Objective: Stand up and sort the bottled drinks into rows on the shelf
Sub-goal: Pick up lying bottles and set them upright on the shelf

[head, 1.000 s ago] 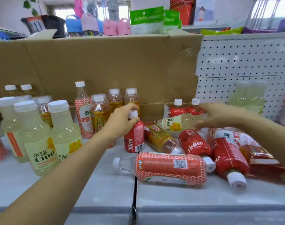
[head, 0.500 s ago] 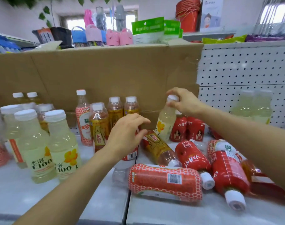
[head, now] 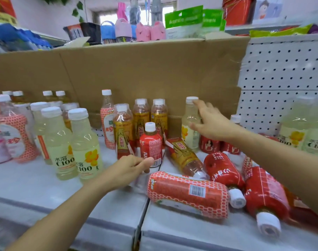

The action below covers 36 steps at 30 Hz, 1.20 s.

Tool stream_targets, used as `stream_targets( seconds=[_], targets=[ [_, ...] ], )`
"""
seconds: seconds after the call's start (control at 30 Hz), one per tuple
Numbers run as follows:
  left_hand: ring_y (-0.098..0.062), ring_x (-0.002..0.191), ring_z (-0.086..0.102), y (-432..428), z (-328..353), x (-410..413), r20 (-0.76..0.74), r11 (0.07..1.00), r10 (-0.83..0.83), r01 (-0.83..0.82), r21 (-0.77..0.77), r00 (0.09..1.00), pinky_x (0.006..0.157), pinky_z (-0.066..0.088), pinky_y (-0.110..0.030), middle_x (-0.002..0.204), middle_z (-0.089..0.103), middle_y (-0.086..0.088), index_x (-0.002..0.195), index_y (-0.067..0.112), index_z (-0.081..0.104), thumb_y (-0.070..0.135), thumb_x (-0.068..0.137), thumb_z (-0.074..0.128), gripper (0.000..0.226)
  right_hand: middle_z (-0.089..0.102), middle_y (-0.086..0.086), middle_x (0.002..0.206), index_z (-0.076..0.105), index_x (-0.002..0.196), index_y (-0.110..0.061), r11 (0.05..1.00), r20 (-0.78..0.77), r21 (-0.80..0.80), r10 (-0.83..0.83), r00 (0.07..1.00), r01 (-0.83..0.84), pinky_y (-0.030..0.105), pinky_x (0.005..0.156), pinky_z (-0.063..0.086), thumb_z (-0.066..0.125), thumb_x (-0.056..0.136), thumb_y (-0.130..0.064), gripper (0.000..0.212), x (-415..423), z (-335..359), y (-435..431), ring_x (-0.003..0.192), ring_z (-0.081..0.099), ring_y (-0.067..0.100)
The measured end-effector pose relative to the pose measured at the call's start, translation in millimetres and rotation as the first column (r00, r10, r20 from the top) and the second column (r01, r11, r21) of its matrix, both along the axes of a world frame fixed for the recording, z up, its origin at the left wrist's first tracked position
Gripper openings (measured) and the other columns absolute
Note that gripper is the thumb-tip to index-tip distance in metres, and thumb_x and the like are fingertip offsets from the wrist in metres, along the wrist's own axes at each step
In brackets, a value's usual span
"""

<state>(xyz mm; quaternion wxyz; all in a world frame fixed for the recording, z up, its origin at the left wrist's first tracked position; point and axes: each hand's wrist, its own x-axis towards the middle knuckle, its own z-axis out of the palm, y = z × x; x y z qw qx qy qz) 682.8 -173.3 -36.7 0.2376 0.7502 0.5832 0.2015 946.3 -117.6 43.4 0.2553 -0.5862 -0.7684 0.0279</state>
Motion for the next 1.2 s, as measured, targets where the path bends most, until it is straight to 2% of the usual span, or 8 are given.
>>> stream_targets(
  seconds=[0.1,0.2,0.33,0.57,0.73,0.83,0.93,1.2],
  targets=[
    [-0.01,0.061,0.057,-6.5,-6.0,3.7,0.179,0.981,0.069,-0.033,-0.192,0.982,0.055,0.041,-0.019,0.076,0.07,-0.008,0.095,0.012,0.072,0.058,0.093,0.047,0.052,0.056,0.01,0.131,0.04,0.144,-0.017,0.993,0.128,-0.069,0.107,0.986,-0.099,0.041,0.1,0.045,0.061,0.093,-0.037,0.058,-9.1,-16.5,-28.2,0.119,0.052,0.025],
    [-0.013,0.066,0.059,-12.1,-3.9,6.0,0.279,0.977,0.192,-0.156,-0.148,0.941,0.057,0.041,-0.02,0.079,0.072,-0.01,0.09,0.008,0.072,0.049,0.094,0.055,0.045,0.066,0.002,0.117,0.055,0.129,-0.02,0.992,0.303,-0.098,0.101,0.948,-0.075,0.038,0.088,0.051,0.056,0.094,-0.046,0.044,-16.3,-27.9,-45.5,0.104,0.062,0.022],
    [-0.014,0.06,0.058,-22.6,31.5,-4.4,0.262,0.928,0.211,-0.277,0.248,0.942,0.056,0.043,-0.027,0.065,0.065,-0.006,0.068,0.008,0.065,0.047,0.092,0.061,0.046,0.066,0.005,0.114,0.054,0.12,-0.019,0.999,0.528,-0.036,0.039,0.849,-0.024,0.037,0.088,0.041,0.046,0.093,-0.061,0.051,-21.6,-39.5,-52.5,0.104,0.061,0.025],
    [-0.018,0.065,0.053,-21.6,107.4,-18.9,0.076,0.614,0.226,-0.202,0.763,0.971,0.064,0.033,-0.031,0.061,0.057,0.01,0.061,0.026,0.054,0.051,0.095,0.057,0.042,0.055,0.016,0.136,0.026,0.144,-0.006,0.996,0.689,-0.053,-0.018,0.725,0.075,0.042,0.103,0.032,0.051,0.08,-0.074,0.097,-37.7,-65.7,-57.8,0.123,0.047,0.033],
    [-0.019,0.074,0.052,-9.9,109.4,-24.0,-0.13,0.536,0.196,0.005,0.844,0.972,0.066,0.038,-0.034,0.082,0.053,0.008,0.077,0.023,0.052,0.053,0.09,0.059,0.034,0.061,0.017,0.125,0.031,0.138,-0.01,0.986,0.641,0.055,-0.157,0.751,0.16,0.041,0.097,0.033,0.054,0.082,-0.053,0.074,-50.7,-71.1,-60.9,0.116,0.049,0.035],
    [-0.023,0.086,0.057,-1.9,105.3,-34.3,-0.045,0.651,0.131,-0.052,0.757,0.99,0.072,0.041,-0.035,0.096,0.057,0.003,0.096,0.021,0.057,0.043,0.089,0.068,0.026,0.064,0.014,0.115,0.041,0.123,-0.013,0.977,0.624,0.13,-0.211,0.752,0.166,0.039,0.086,0.034,0.056,0.078,-0.051,0.06,-56.1,-59.3,-66.1,0.107,0.052,0.032],
    [-0.026,0.098,0.057,0.5,93.1,-37.6,0.01,0.765,0.068,-0.059,0.642,0.998,0.086,0.05,-0.043,0.103,0.059,-0.005,0.132,0.023,0.046,0.039,0.086,0.073,0.055,0.064,0.006,0.105,0.044,0.107,-0.016,0.981,0.564,0.113,-0.193,0.803,0.157,0.032,0.072,0.037,0.062,0.078,-0.05,0.048,-59.5,-29.3,-72.6,0.092,0.058,0.029],
    [-0.025,0.103,0.052,5.9,74.4,-35.5,0.159,0.754,0.003,-0.107,0.649,0.987,0.093,0.047,-0.047,0.095,0.055,0.002,0.144,0.029,0.035,0.033,0.088,0.072,0.067,0.057,-0.003,0.095,0.052,0.11,-0.019,0.985,0.185,-0.119,-0.105,0.977,0.128,0.034,0.07,0.052,0.083,0.066,-0.041,0.058,-60.9,31.9,-80.2,0.084,0.058,0.016]
  ],
)
